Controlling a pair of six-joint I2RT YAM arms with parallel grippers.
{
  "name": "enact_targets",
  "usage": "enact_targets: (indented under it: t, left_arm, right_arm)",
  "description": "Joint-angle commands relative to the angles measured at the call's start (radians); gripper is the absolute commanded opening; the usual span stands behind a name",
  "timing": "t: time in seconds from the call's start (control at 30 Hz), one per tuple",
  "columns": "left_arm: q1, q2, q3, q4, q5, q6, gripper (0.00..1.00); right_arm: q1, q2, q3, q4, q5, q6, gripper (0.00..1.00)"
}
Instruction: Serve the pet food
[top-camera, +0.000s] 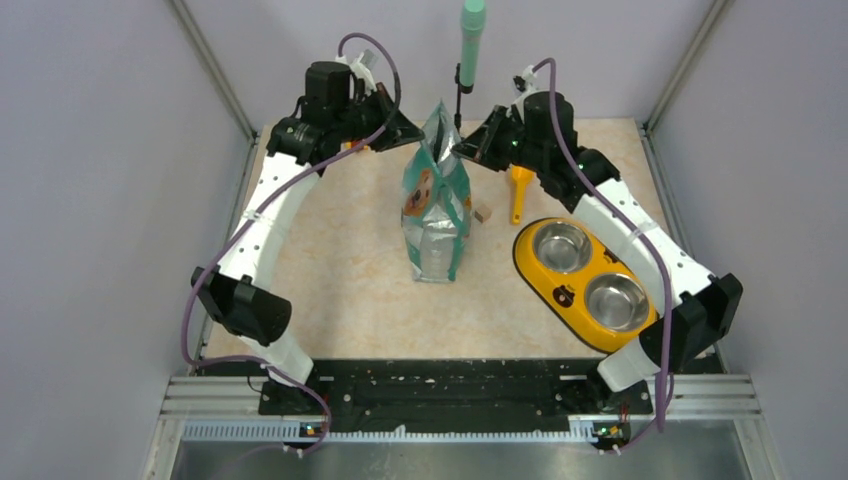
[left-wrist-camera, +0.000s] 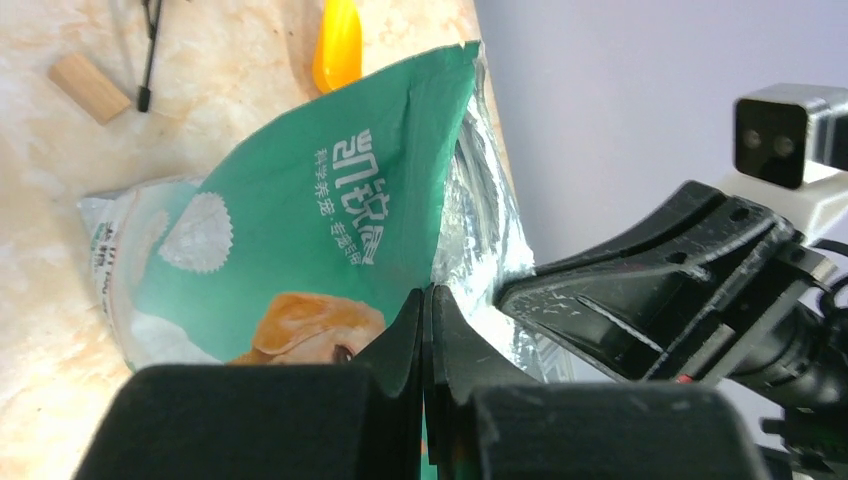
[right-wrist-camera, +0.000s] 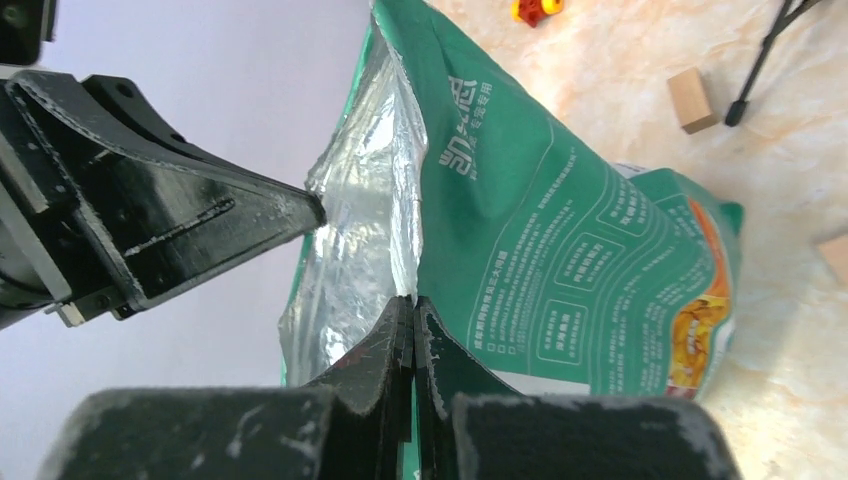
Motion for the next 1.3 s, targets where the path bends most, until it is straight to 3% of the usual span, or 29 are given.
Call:
enact_targets:
  t: [0.0,0.13,0.47,0.5,0.53,0.6,0.63,0.67,0.7,0.9,1.03,1.27]
  left_arm:
    - [0.018,0.003,0.149,-0.067,-0.124,0.111,0.0]
    - [0.018,0.012,0.232,-0.1,-0.123,0.147,0.0]
    - [0.021,0.004,0.192,-0.038,-0.084,0.123,0.0]
    - [0.021,0.01,0.205,-0.041,-0.081,0.127,0.05]
    - [0.014,0.018,0.224,-0.052,-0.084,0.133,0.19]
    - [-0.015,0.039,0.272,-0.092,-0.114,0.154,0.62]
    - [-0.036,0.05,0.3,-0.117,-0.143,0.17,0.77]
    - [-0.06,0.063,0.333,-0.14,-0.179,0.189,0.88]
    - [-0.082,0.076,0.359,-0.159,-0.212,0.201,0.91]
    - [-0.198,0.145,0.446,-0.299,-0.488,0.282,0.94]
    - [-0.236,0.17,0.448,-0.35,-0.589,0.305,0.94]
    - [-0.254,0.17,0.439,-0.386,-0.679,0.322,0.56]
  right_arm:
    - [-0.015,-0.01,0.123,-0.113,0.14,-0.108,0.0]
    - [-0.016,0.005,0.205,-0.161,0.161,-0.136,0.0]
    - [-0.032,0.032,0.266,-0.181,0.117,-0.153,0.0]
    - [-0.031,0.036,0.266,-0.178,0.111,-0.153,0.0]
    - [-0.031,0.04,0.265,-0.176,0.103,-0.151,0.0]
    - [-0.031,0.045,0.265,-0.172,0.092,-0.148,0.0]
    - [-0.031,0.048,0.266,-0.169,0.09,-0.148,0.0]
    - [-0.031,0.049,0.266,-0.165,0.088,-0.148,0.0]
    - [-0.031,0.051,0.267,-0.163,0.085,-0.148,0.0]
    - [-0.031,0.061,0.262,-0.153,0.063,-0.142,0.0]
    - [-0.031,0.062,0.254,-0.15,0.062,-0.142,0.0]
    - [-0.031,0.056,0.249,-0.163,0.079,-0.142,0.0]
